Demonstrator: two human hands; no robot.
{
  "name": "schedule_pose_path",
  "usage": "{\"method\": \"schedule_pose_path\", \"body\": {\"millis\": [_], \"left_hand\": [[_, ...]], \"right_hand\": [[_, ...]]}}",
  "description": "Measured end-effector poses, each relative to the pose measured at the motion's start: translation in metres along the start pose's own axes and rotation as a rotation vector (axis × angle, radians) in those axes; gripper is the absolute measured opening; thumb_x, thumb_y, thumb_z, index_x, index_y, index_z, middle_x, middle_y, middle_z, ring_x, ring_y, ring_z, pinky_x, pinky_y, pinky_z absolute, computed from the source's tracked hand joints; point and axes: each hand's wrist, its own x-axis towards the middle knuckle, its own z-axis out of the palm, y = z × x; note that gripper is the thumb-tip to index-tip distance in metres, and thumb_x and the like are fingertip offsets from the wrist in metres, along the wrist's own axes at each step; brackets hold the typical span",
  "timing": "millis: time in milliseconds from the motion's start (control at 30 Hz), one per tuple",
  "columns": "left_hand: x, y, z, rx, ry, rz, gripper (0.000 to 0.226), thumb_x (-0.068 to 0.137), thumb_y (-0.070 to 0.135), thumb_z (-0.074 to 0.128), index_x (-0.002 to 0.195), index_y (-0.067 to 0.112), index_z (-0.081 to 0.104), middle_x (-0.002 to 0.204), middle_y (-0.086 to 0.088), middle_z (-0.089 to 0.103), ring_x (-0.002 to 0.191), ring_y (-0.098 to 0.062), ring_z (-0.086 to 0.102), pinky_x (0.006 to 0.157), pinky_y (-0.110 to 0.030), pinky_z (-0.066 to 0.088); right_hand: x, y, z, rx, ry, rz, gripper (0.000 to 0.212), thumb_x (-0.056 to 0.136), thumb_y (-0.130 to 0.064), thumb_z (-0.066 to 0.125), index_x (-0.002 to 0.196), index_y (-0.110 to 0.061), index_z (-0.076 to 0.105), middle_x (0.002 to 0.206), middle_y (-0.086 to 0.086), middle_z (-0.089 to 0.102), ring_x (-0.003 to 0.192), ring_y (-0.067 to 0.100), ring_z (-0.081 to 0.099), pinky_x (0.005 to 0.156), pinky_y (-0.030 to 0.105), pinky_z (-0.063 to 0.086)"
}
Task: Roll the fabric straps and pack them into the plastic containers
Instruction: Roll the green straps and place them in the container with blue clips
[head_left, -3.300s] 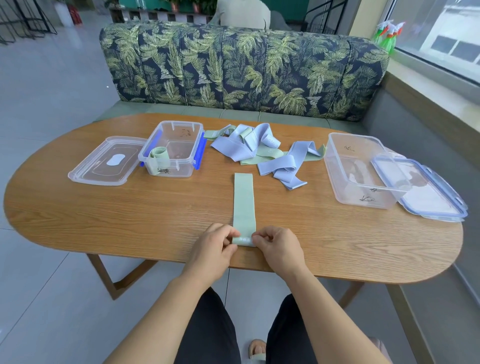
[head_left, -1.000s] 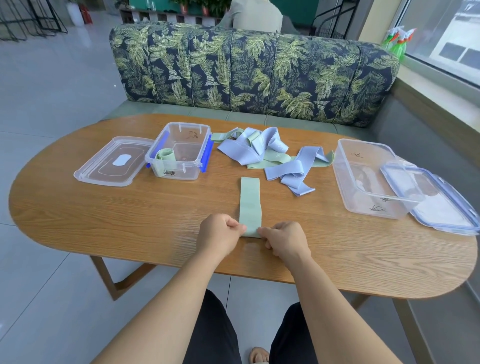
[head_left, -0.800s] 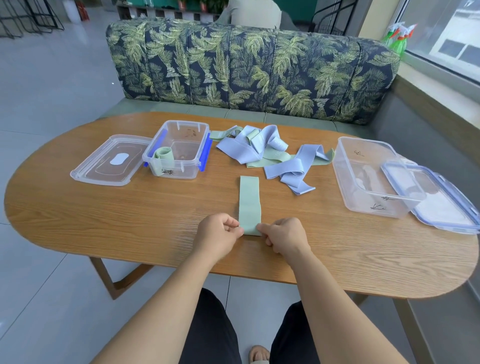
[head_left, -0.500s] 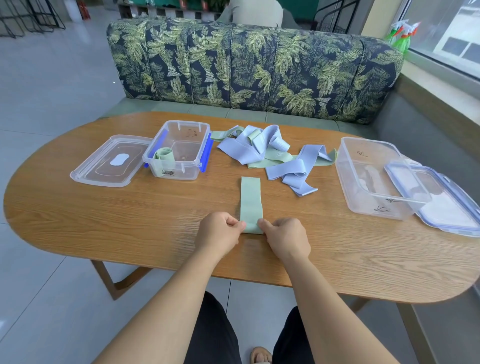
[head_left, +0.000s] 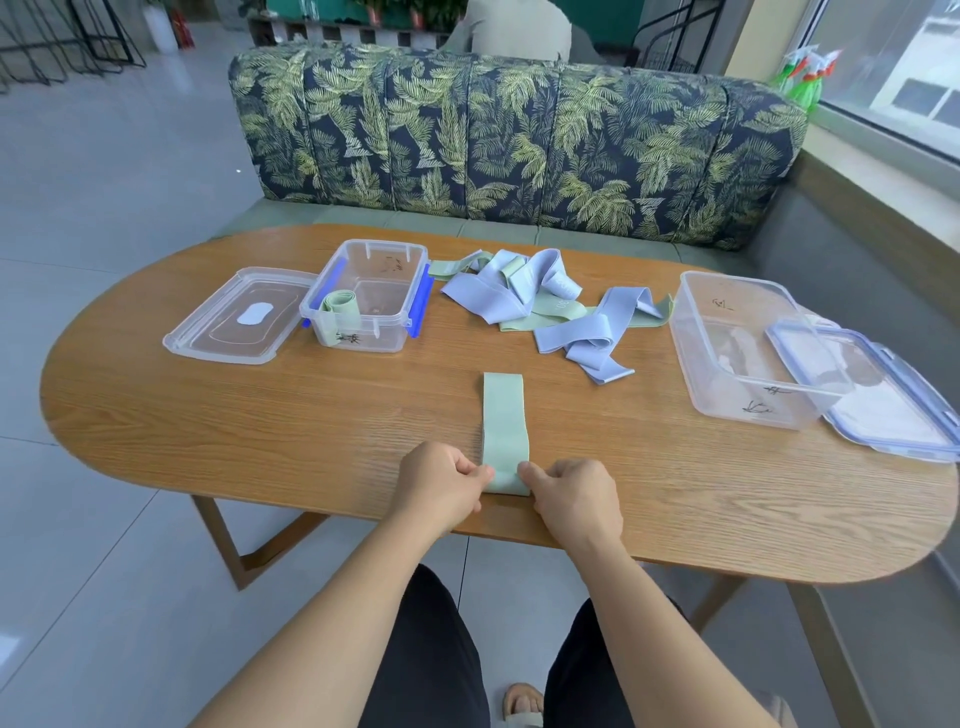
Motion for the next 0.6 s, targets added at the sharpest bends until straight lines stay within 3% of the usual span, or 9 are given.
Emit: {"method": "schedule_pose_path", "body": {"millis": [233, 400, 467, 600], "left_hand": [[-0.013, -0.002, 0.001, 0.019, -0.003, -0.029, 0.018, 0.088, 0.031, 0.065, 0.076, 0.018, 0.067, 0.067, 0.003, 0.071, 0.062, -0.006, 0.069, 0.052, -0.019, 0.043], [-0.011, 0.004, 0.0, 0.067, 0.022, -0.035, 0.024, 0.088, 0.031, 0.062, 0.076, 0.013, 0.072, 0.056, 0.005, 0.067, 0.056, -0.003, 0.059, 0.05, -0.019, 0.038], [-0.008, 0.006, 0.0, 0.082, 0.03, -0.043, 0.023, 0.088, 0.032, 0.062, 0.076, 0.014, 0.071, 0.055, 0.005, 0.067, 0.055, -0.003, 0.059, 0.051, -0.02, 0.04], [-0.003, 0.003, 0.002, 0.142, 0.088, 0.006, 0.021, 0.084, 0.04, 0.065, 0.071, 0.023, 0.067, 0.064, 0.007, 0.069, 0.069, -0.013, 0.066, 0.069, -0.031, 0.056]], "right_hand": [[-0.017, 0.007, 0.0, 0.01, 0.005, 0.001, 0.042, 0.085, -0.044, 0.06, 0.076, -0.003, 0.065, 0.075, 0.008, 0.072, 0.061, 0.02, 0.055, 0.06, 0.028, 0.044], [-0.016, 0.008, -0.004, 0.104, -0.057, -0.019, 0.038, 0.078, -0.038, 0.062, 0.079, 0.001, 0.065, 0.08, 0.013, 0.072, 0.061, 0.023, 0.057, 0.073, 0.043, 0.057], [-0.016, 0.008, -0.006, 0.1, -0.069, -0.028, 0.034, 0.079, -0.036, 0.062, 0.077, -0.001, 0.066, 0.079, 0.012, 0.073, 0.061, 0.023, 0.058, 0.072, 0.042, 0.057], [-0.01, 0.005, -0.008, 0.09, -0.094, -0.022, 0.031, 0.082, -0.039, 0.064, 0.075, -0.008, 0.067, 0.077, 0.008, 0.073, 0.077, 0.031, 0.069, 0.076, 0.042, 0.057]]}}
